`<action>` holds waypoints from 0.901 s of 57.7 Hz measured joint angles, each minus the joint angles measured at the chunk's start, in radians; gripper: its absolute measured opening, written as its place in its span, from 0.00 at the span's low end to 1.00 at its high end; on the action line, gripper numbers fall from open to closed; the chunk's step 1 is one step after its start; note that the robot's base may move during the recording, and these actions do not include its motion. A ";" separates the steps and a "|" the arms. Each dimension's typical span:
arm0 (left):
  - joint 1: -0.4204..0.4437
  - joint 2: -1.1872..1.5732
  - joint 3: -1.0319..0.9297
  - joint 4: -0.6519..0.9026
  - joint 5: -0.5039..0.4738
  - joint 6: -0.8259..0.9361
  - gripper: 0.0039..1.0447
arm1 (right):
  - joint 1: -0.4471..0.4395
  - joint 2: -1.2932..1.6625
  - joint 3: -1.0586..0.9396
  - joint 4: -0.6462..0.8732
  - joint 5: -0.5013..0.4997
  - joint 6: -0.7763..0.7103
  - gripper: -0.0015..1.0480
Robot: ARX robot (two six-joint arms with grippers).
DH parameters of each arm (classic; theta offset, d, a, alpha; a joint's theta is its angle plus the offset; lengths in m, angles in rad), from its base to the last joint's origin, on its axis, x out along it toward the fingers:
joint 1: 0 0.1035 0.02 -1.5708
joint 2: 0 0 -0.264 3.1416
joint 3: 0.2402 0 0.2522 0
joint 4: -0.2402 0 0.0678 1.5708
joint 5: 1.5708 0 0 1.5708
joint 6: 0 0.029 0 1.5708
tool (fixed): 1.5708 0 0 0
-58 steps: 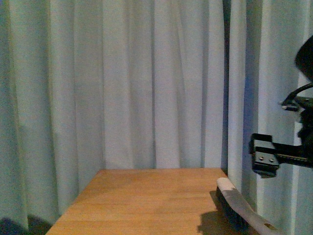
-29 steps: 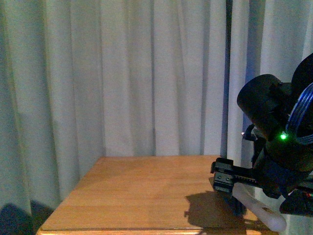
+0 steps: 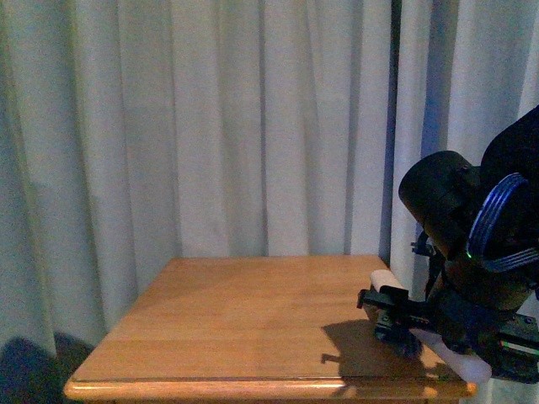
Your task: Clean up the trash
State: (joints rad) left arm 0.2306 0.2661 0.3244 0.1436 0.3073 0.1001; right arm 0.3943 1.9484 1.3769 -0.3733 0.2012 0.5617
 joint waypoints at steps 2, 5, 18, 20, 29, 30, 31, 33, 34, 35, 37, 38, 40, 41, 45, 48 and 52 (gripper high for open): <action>0.000 0.000 0.000 0.000 0.000 0.000 0.27 | 0.000 0.000 0.000 0.002 0.000 0.000 0.55; 0.000 0.000 0.000 0.000 0.000 0.000 0.27 | 0.000 0.000 0.000 0.007 0.004 -0.001 0.47; 0.000 0.000 0.000 0.000 0.000 0.000 0.27 | -0.002 -0.008 -0.018 0.046 0.014 -0.028 0.20; 0.000 0.000 0.000 0.000 0.000 0.000 0.27 | -0.003 -0.014 -0.026 0.054 0.014 -0.037 0.19; 0.000 0.000 0.000 0.000 0.000 0.000 0.27 | -0.005 -0.061 -0.086 0.118 0.045 -0.101 0.19; 0.000 0.000 0.000 0.000 0.000 0.000 0.27 | -0.005 -0.072 -0.100 0.135 0.062 -0.114 0.19; 0.000 0.000 0.000 0.000 0.000 0.000 0.27 | -0.005 -0.084 -0.112 0.149 0.071 -0.126 0.19; 0.000 0.000 0.000 0.000 0.000 0.000 0.27 | -0.005 -0.106 -0.134 0.176 0.087 -0.153 0.19; 0.000 0.000 0.000 0.000 0.000 0.000 0.27 | -0.004 -0.126 -0.154 0.201 0.099 -0.173 0.19; 0.000 0.000 0.000 0.000 0.000 0.000 0.27 | -0.003 -0.137 -0.164 0.215 0.106 -0.184 0.19; 0.000 0.000 0.000 0.000 0.000 0.000 0.27 | -0.002 -0.172 -0.198 0.257 0.126 -0.216 0.19; 0.000 0.000 0.000 0.000 0.000 0.000 0.27 | 0.000 -0.199 -0.222 0.286 0.138 -0.238 0.19; 0.000 0.000 0.000 0.000 0.000 0.000 0.27 | 0.004 -0.242 -0.261 0.332 0.154 -0.272 0.19; 0.000 0.000 0.000 0.000 0.000 0.000 0.27 | 0.005 -0.258 -0.275 0.348 0.159 -0.278 0.19; 0.000 0.000 0.000 0.000 0.000 0.000 0.27 | 0.017 -0.366 -0.372 0.447 0.187 -0.355 0.19; 0.000 0.000 0.000 0.000 0.000 0.000 0.27 | 0.024 -0.429 -0.427 0.494 0.193 -0.388 0.19; 0.000 0.000 0.000 0.000 0.000 0.000 0.27 | 0.034 -0.540 -0.525 0.555 0.198 -0.431 0.19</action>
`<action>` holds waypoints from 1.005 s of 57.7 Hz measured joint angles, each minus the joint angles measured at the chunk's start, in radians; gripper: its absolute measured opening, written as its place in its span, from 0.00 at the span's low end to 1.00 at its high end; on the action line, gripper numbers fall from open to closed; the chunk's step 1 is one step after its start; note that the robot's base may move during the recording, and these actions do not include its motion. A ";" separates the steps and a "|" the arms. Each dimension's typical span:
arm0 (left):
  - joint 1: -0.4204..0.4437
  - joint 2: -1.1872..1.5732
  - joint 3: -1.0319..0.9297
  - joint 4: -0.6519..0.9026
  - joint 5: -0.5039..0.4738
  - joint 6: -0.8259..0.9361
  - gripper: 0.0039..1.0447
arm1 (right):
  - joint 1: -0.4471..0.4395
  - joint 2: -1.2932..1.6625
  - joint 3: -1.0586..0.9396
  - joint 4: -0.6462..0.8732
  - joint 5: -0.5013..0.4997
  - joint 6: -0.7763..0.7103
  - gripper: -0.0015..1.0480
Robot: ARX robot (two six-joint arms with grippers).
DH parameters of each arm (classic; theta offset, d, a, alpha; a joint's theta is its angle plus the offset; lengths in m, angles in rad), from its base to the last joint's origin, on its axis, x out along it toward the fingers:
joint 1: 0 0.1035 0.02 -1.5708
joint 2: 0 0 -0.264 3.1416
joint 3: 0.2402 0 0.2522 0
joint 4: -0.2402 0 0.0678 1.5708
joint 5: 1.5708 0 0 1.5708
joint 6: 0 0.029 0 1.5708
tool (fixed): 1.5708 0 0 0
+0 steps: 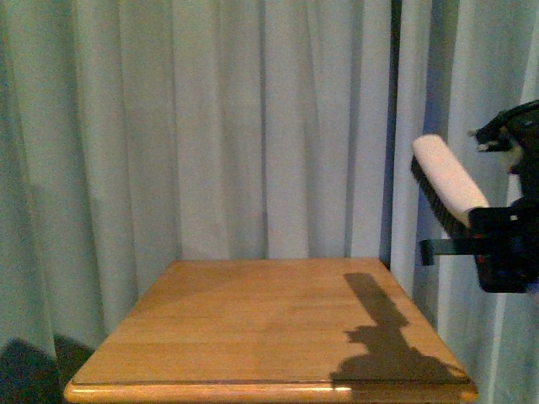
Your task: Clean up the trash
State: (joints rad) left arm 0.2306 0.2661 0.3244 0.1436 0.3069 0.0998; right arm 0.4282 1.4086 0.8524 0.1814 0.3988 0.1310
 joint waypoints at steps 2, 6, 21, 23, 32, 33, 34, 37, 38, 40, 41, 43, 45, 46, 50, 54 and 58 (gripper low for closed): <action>0.000 0.000 0.000 0.000 0.000 0.000 0.27 | 0.004 -0.055 -0.048 0.018 0.003 -0.014 0.19; 0.000 0.000 0.000 0.000 0.000 0.000 0.27 | 0.011 -0.199 -0.173 0.039 0.037 -0.045 0.19; 0.000 0.000 0.000 0.000 0.000 0.000 0.27 | 0.029 -0.602 -0.384 -0.029 0.142 -0.082 0.19; 0.000 0.000 0.000 0.000 0.000 0.000 0.27 | 0.031 -0.643 -0.391 -0.039 0.148 -0.086 0.19; 0.000 0.000 0.000 0.000 0.001 0.000 0.27 | 0.026 -0.775 -0.406 -0.069 0.170 -0.095 0.19; 0.000 0.000 0.000 0.000 0.001 0.000 0.27 | 0.025 -0.784 -0.406 -0.075 0.171 -0.094 0.19; 0.000 0.000 0.000 0.000 0.000 0.000 0.27 | 0.024 -0.792 -0.406 -0.080 0.171 -0.093 0.19; 0.000 0.000 0.000 0.000 0.000 0.000 0.27 | 0.023 -0.809 -0.409 -0.095 0.170 -0.090 0.19; 0.000 0.000 0.000 0.000 0.000 0.000 0.27 | 0.022 -0.812 -0.409 -0.097 0.169 -0.089 0.19; 0.000 0.000 0.000 0.000 0.000 0.000 0.27 | 0.021 -0.821 -0.409 -0.098 0.170 -0.087 0.19; 0.000 0.000 0.000 0.000 0.000 0.000 0.27 | 0.021 -0.822 -0.409 -0.098 0.170 -0.086 0.19; 0.000 0.000 0.000 0.000 0.001 0.000 0.27 | 0.021 -0.822 -0.410 -0.098 0.169 -0.085 0.19; 0.000 0.000 0.000 0.000 0.001 0.000 0.27 | 0.021 -0.822 -0.410 -0.098 0.168 -0.085 0.19; 0.000 0.000 0.000 0.000 0.001 0.000 0.27 | 0.021 -0.822 -0.410 -0.098 0.169 -0.085 0.19; 0.000 0.000 0.000 0.000 0.004 0.000 0.27 | 0.018 -0.822 -0.413 -0.098 0.172 -0.082 0.19; 0.000 0.000 0.000 0.000 0.012 0.000 0.27 | 0.017 -0.824 -0.417 -0.099 0.177 -0.079 0.19; 0.000 0.000 0.000 0.000 0.010 0.000 0.27 | 0.017 -0.828 -0.417 -0.098 0.178 -0.077 0.19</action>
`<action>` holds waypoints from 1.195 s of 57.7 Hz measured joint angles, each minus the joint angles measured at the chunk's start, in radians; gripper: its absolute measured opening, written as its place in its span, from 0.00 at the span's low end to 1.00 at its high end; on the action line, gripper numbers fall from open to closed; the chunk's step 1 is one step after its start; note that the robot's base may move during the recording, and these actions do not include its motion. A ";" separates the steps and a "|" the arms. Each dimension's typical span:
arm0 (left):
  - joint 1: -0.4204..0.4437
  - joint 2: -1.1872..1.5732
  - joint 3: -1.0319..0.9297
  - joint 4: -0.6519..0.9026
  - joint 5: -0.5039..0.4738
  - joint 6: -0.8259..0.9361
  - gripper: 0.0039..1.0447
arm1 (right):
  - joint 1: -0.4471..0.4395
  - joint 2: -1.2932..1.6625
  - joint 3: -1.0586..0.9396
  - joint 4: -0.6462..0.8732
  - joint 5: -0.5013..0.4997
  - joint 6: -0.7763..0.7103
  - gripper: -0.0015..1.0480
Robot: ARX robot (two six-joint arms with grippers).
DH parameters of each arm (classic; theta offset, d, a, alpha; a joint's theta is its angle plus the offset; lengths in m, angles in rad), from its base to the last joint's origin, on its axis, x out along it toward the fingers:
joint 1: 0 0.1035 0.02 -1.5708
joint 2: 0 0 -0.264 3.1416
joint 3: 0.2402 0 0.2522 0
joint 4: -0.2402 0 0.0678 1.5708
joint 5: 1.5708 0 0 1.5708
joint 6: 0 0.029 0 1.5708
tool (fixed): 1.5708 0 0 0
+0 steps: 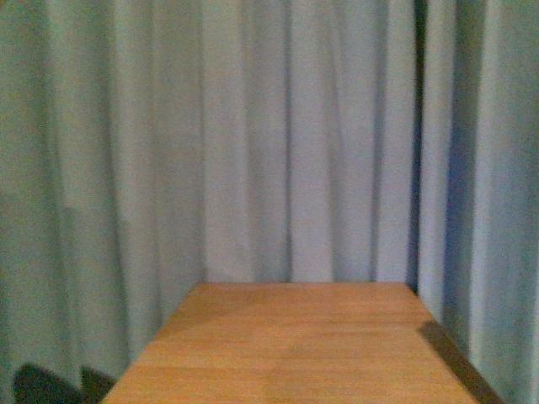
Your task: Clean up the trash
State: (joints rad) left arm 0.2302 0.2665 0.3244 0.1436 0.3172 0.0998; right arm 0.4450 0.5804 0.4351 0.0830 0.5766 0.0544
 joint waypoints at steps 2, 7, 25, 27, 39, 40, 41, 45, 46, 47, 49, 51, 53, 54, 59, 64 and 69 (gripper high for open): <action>0.000 0.000 -0.001 0.000 -0.003 0.000 0.27 | 0.000 0.000 0.000 0.000 -0.001 0.000 0.19; 0.000 -0.002 -0.001 0.000 -0.007 0.000 0.27 | 0.000 0.002 -0.001 0.000 -0.001 0.001 0.19; 0.003 -0.004 -0.003 0.000 -0.010 -0.001 0.27 | 0.003 0.011 -0.003 -0.002 -0.014 0.001 0.19; 0.003 -0.003 -0.004 0.000 -0.010 -0.001 0.27 | 0.002 0.011 -0.003 -0.002 -0.014 0.001 0.19; 0.003 -0.003 -0.004 0.000 -0.010 -0.001 0.27 | 0.002 0.010 -0.003 -0.002 -0.014 0.001 0.19; 0.003 -0.004 -0.004 0.000 -0.010 -0.001 0.27 | 0.002 0.010 -0.003 -0.002 -0.014 0.001 0.19; 0.003 -0.005 -0.004 0.000 -0.010 -0.001 0.27 | 0.002 0.010 -0.003 -0.002 -0.014 0.001 0.19; 0.003 -0.004 -0.004 0.000 -0.011 -0.001 0.27 | 0.002 0.011 -0.003 -0.002 -0.014 0.001 0.19; 0.003 -0.004 -0.004 0.000 -0.010 -0.001 0.27 | 0.002 0.011 -0.003 -0.002 -0.013 0.001 0.19; 0.003 -0.004 -0.004 0.000 -0.010 -0.001 0.27 | 0.002 0.011 -0.003 -0.002 -0.013 0.001 0.19; 0.003 -0.005 -0.004 0.000 -0.011 -0.001 0.27 | 0.002 0.011 -0.003 -0.002 -0.014 0.001 0.19; 0.003 -0.005 -0.004 0.000 -0.011 -0.001 0.27 | 0.002 0.011 -0.003 -0.002 -0.015 0.001 0.19; 0.003 -0.005 -0.004 0.000 -0.011 -0.001 0.27 | 0.002 0.011 -0.003 -0.002 -0.013 0.001 0.19; 0.003 -0.004 -0.004 0.000 -0.011 -0.001 0.27 | 0.002 0.011 -0.003 -0.002 -0.011 0.001 0.19; 0.003 -0.006 -0.004 0.000 -0.011 -0.001 0.27 | 0.002 0.010 -0.003 -0.003 -0.012 0.001 0.19; 0.003 -0.003 -0.004 0.000 -0.011 -0.001 0.27 | 0.002 0.011 -0.004 -0.003 -0.012 0.001 0.19; 0.003 -0.005 -0.004 0.000 -0.010 -0.001 0.27 | 0.002 0.010 -0.004 -0.003 -0.011 0.001 0.19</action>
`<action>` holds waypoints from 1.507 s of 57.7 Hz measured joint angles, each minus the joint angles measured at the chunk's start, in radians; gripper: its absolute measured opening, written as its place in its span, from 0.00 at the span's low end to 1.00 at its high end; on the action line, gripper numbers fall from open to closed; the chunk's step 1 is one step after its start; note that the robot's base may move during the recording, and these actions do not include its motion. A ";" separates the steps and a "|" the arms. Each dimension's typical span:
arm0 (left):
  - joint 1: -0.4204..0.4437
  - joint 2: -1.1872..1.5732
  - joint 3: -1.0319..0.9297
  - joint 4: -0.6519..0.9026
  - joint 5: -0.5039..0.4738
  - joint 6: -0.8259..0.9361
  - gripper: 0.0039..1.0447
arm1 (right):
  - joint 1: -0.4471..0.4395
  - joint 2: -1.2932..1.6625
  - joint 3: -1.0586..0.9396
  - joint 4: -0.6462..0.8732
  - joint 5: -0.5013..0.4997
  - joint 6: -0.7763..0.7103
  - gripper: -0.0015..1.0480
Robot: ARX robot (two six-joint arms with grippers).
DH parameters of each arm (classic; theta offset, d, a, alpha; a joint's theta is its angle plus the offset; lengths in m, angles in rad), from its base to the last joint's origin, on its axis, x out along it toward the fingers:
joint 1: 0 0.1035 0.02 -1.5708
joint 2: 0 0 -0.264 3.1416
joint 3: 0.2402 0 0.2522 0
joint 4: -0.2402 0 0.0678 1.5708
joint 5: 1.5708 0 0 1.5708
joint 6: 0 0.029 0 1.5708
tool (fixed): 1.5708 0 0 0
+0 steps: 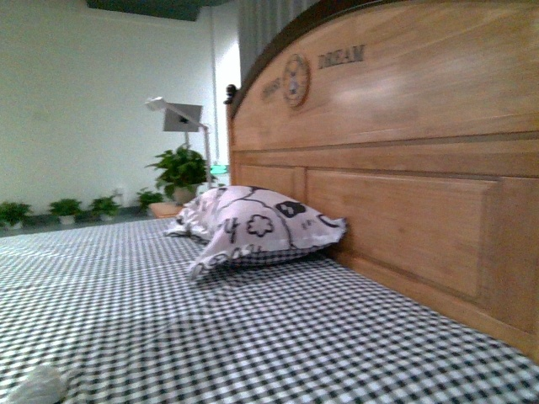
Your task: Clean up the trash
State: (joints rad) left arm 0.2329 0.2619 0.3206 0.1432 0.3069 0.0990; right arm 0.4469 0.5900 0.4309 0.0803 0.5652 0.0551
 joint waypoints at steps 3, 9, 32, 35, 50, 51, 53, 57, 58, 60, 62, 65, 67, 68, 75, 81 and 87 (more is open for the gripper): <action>0.000 0.000 0.000 0.000 0.000 0.000 0.27 | 0.000 0.000 0.000 0.000 0.000 0.000 0.19; 0.000 -0.001 0.000 0.000 0.000 0.000 0.27 | 0.000 0.000 0.000 0.000 0.000 0.000 0.19; 0.016 0.087 0.104 -0.266 0.051 0.027 0.27 | 0.000 0.003 0.000 0.000 -0.002 0.000 0.19; 0.031 0.166 0.138 -0.324 0.087 0.067 0.27 | -0.001 0.003 0.000 0.000 0.002 0.000 0.19; 0.099 0.583 0.218 -0.200 0.247 0.401 0.26 | 0.000 0.002 0.000 0.000 0.000 0.000 0.19; 0.102 0.616 0.227 -0.196 0.261 0.435 0.26 | 0.000 0.002 0.000 0.000 0.000 0.000 0.19; 0.105 0.660 0.241 -0.196 0.278 0.485 0.26 | 0.000 0.002 0.000 0.000 0.000 0.000 0.19; 0.106 0.753 0.257 -0.192 0.277 0.608 0.26 | 0.000 0.002 0.000 0.000 0.000 0.000 0.19; 0.106 0.774 0.260 -0.193 0.275 0.644 0.26 | 0.000 0.002 0.000 0.000 0.000 0.000 0.19; 0.103 0.803 0.265 -0.201 0.274 0.701 0.26 | 0.000 0.002 0.000 0.000 0.000 0.000 0.19; 0.100 0.828 0.269 -0.207 0.272 0.738 0.26 | 0.000 0.002 0.000 0.000 0.000 0.000 0.19; 0.089 0.862 0.274 -0.210 0.264 0.801 0.26 | 0.000 0.002 0.000 0.000 0.000 0.000 0.19; 0.079 0.886 0.281 -0.209 0.261 0.839 0.26 | 0.000 0.002 0.000 0.000 0.000 0.000 0.19; 0.073 0.897 0.285 -0.209 0.260 0.853 0.26 | 0.000 0.002 0.000 0.000 0.000 0.000 0.19; 0.042 0.951 0.319 -0.208 0.259 0.900 0.26 | 0.000 0.002 0.000 0.000 0.000 0.000 0.19; 0.021 0.998 0.352 -0.217 0.258 0.917 0.26 | 0.000 0.002 0.000 0.000 0.000 0.000 0.19; 0.010 1.046 0.380 -0.216 0.257 0.922 0.26 | 0.000 0.002 0.000 0.000 0.000 0.000 0.19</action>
State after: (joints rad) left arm 0.2428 1.3083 0.7006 -0.0727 0.5644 1.0210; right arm 0.4469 0.5919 0.4305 0.0799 0.5648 0.0551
